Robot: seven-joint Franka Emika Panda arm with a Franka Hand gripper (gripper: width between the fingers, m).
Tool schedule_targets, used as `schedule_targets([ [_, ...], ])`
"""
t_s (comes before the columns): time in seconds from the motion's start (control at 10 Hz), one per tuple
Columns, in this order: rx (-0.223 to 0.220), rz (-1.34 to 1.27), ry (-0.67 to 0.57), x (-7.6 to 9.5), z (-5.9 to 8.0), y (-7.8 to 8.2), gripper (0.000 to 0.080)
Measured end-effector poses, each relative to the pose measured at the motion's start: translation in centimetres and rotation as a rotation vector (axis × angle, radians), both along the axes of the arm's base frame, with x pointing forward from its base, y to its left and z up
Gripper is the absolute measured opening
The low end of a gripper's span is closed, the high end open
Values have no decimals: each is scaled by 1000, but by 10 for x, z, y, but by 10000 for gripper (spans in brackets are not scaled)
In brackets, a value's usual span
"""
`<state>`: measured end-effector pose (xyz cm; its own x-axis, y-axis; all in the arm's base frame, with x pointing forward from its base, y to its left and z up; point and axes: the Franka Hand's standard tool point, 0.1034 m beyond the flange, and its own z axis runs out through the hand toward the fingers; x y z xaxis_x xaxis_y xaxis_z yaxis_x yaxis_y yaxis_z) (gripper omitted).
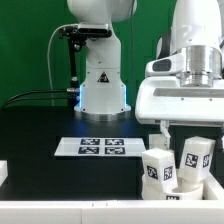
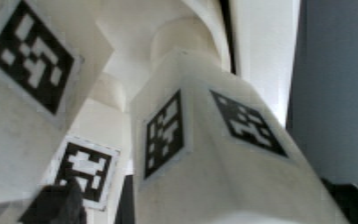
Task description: Assemble stool
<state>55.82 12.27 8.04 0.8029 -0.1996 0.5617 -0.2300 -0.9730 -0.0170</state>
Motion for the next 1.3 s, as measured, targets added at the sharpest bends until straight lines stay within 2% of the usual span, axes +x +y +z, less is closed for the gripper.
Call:
schedule_targets([
  [0.4, 102, -49, 141, 11, 24, 2, 649],
  [0.6, 163, -84, 274, 14, 26, 4, 649],
  [0.7, 173, -80, 361, 14, 26, 7, 649],
  [0.8, 188, -89, 406, 16, 28, 2, 649],
  [1.0, 208, -133, 410, 16, 28, -1, 649],
  [1.1, 237, -198, 418, 15, 27, -5, 649],
  [1.2, 311, -316, 410, 16, 27, -9, 649],
  [1.3, 352, -376, 406, 16, 25, -12, 649],
])
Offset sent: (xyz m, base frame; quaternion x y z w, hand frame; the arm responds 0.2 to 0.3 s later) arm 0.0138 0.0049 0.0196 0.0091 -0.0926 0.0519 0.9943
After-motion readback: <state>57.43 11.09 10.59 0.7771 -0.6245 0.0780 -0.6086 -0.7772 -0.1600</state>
